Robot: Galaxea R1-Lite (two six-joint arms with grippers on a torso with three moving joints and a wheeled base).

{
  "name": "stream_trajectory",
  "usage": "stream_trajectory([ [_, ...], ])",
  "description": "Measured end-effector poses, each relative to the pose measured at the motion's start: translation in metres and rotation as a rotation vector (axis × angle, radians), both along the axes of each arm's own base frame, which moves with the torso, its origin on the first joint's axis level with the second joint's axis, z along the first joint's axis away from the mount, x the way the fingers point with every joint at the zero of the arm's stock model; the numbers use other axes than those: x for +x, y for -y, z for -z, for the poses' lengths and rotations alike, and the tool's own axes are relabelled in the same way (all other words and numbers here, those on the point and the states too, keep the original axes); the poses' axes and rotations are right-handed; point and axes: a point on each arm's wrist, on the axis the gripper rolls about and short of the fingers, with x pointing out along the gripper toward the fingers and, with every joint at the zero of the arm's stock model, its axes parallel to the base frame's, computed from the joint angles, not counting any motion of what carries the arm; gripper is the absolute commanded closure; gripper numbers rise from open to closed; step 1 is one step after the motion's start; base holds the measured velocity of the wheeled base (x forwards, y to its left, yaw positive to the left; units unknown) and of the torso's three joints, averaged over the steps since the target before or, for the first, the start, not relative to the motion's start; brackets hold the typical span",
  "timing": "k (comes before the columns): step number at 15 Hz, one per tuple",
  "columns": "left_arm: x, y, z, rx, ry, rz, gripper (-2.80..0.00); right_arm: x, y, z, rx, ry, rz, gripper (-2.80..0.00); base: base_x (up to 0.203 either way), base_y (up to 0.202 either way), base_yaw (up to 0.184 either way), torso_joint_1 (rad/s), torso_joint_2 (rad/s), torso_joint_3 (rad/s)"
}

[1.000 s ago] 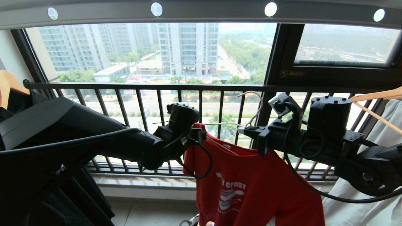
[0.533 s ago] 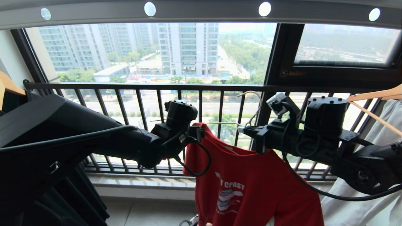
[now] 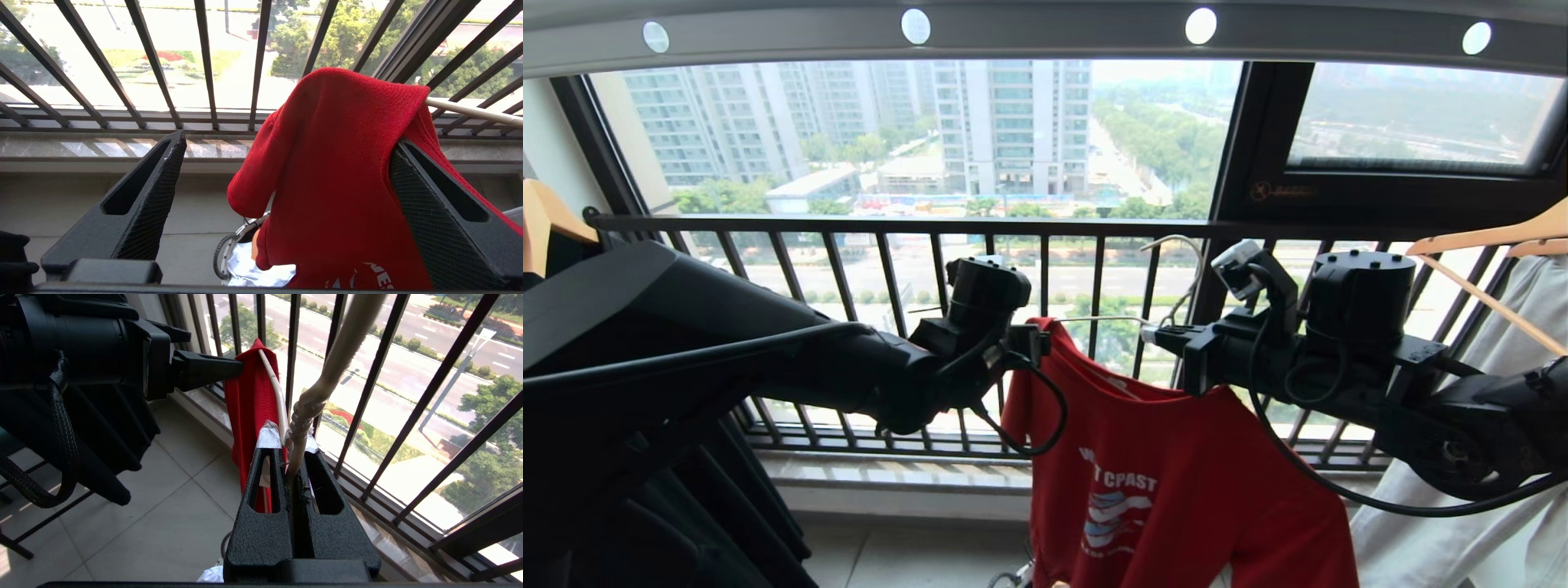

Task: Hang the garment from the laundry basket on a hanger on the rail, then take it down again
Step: Take the clothes off the clothes rack

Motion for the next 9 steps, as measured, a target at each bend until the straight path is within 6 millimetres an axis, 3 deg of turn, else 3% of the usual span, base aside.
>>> stream_trajectory([
  [4, 0.0036, -0.0018, 0.0030, 0.005, -0.004, -0.008, -2.80, -0.0002, 0.0002, -0.0006, 0.001, 0.002, 0.000, 0.00, 0.000, 0.000, 0.000, 0.000, 0.00, 0.000],
  [5, 0.0038, -0.0019, 0.0030, 0.004, -0.003, -0.009, -0.48, -0.0002, 0.0002, -0.0007, 0.001, 0.002, 0.000, 0.00, 0.000, 0.000, 0.000, 0.000, 0.00, 0.000],
  [6, 0.0038, -0.0020, 0.0030, 0.004, -0.003, -0.009, 0.00, -0.0002, 0.0001, -0.0009, 0.001, 0.003, 0.000, 0.00, 0.000, 0.000, 0.000, 0.000, 0.00, 0.000],
  [9, 0.0041, -0.0020, 0.0035, 0.005, -0.004, -0.009, 0.00, 0.0000, 0.0000, -0.0013, 0.002, 0.004, 0.000, 0.00, 0.000, 0.000, 0.000, 0.000, 0.00, 0.000],
])
